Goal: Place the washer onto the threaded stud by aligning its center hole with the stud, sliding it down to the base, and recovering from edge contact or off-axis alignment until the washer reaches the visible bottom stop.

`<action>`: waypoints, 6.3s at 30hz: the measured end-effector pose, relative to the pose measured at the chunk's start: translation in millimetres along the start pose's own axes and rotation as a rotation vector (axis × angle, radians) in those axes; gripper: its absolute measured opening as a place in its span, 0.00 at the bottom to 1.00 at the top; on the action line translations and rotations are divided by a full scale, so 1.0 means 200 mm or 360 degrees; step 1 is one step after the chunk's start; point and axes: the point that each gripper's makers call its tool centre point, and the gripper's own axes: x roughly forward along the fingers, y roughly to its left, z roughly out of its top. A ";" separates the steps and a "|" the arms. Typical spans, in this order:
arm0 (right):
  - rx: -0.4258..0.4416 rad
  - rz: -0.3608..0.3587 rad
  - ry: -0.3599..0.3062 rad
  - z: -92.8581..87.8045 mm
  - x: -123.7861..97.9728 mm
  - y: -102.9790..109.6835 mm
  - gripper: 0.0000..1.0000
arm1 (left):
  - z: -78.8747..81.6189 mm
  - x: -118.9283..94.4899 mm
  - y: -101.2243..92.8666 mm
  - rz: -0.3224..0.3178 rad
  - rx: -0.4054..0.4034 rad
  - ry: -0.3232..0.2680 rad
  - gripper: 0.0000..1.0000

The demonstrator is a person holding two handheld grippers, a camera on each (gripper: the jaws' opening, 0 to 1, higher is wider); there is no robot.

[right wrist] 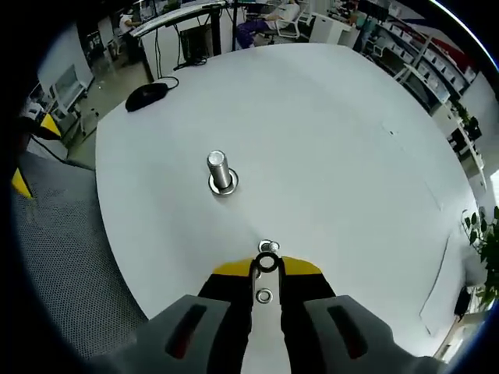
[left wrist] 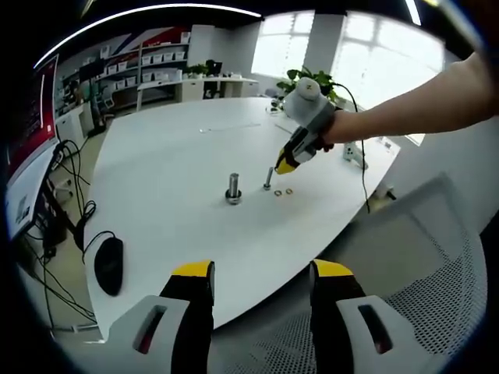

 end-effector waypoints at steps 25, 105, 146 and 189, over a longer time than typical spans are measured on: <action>-0.0031 -0.0002 0.0047 0.03 0.08 -0.02 0.14 | 0.00 0.00 -0.01 -0.0017 0.0000 0.0006 0.47; 0.0011 0.0150 0.0170 -0.35 0.19 0.01 0.23 | -0.05 0.01 0.01 0.0008 -0.0010 0.0081 0.47; -0.0208 0.0048 0.0363 -0.36 0.19 0.03 0.15 | -0.05 0.01 0.01 0.0021 -0.0001 0.0084 0.46; 0.0076 -0.0065 -0.0145 0.01 -0.05 -0.02 0.14 | -0.04 0.01 -0.01 -0.0007 0.0040 0.0074 0.46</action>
